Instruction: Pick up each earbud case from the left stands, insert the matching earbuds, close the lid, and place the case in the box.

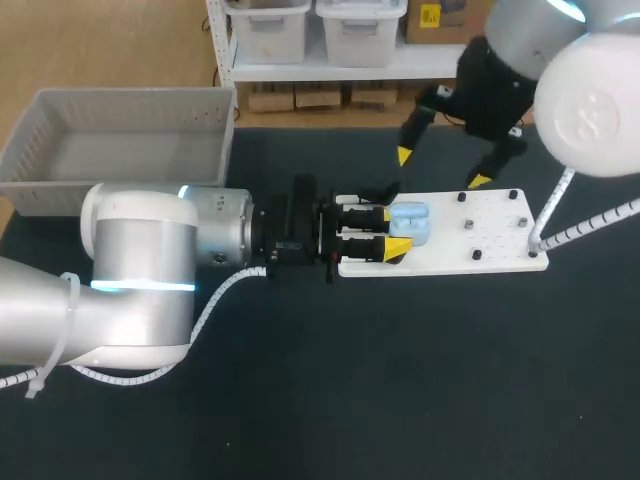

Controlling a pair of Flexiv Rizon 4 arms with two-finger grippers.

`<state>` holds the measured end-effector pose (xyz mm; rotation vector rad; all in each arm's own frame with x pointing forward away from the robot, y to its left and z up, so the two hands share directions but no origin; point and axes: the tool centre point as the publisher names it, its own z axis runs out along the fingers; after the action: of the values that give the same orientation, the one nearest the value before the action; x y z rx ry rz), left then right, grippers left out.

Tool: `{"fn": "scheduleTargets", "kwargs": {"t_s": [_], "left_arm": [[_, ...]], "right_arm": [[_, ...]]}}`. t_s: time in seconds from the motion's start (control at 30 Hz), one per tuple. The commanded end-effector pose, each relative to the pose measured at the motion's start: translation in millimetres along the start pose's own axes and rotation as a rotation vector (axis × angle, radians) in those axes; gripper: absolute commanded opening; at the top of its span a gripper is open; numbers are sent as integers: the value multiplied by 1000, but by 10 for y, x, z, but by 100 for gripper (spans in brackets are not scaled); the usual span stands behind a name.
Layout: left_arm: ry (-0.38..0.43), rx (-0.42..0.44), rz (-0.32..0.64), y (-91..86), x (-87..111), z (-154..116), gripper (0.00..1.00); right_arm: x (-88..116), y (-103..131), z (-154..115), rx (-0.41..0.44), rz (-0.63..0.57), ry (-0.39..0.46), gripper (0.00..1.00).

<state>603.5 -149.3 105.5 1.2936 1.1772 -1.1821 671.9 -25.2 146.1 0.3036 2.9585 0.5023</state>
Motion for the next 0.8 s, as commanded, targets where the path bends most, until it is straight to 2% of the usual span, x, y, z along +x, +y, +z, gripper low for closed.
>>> {"fn": "scheduleTargets", "kwargs": {"t_s": [0.03, 0.27, 0.47, 0.8], "left_arm": [[-3, -7, 3, -14, 9, 4, 0], [-3, -7, 3, -14, 9, 4, 0], [-3, -7, 3, -14, 9, 4, 0], [-3, -7, 3, -14, 9, 4, 0]], "right_arm": [[3, -36, 94, 26, 19, -17, 100], [100, -158, 197, 85, 14, 26, 100], [220, -256, 184, 126, 7, 58, 100], [456, -295, 61, 124, 1, 90, 100]]}}
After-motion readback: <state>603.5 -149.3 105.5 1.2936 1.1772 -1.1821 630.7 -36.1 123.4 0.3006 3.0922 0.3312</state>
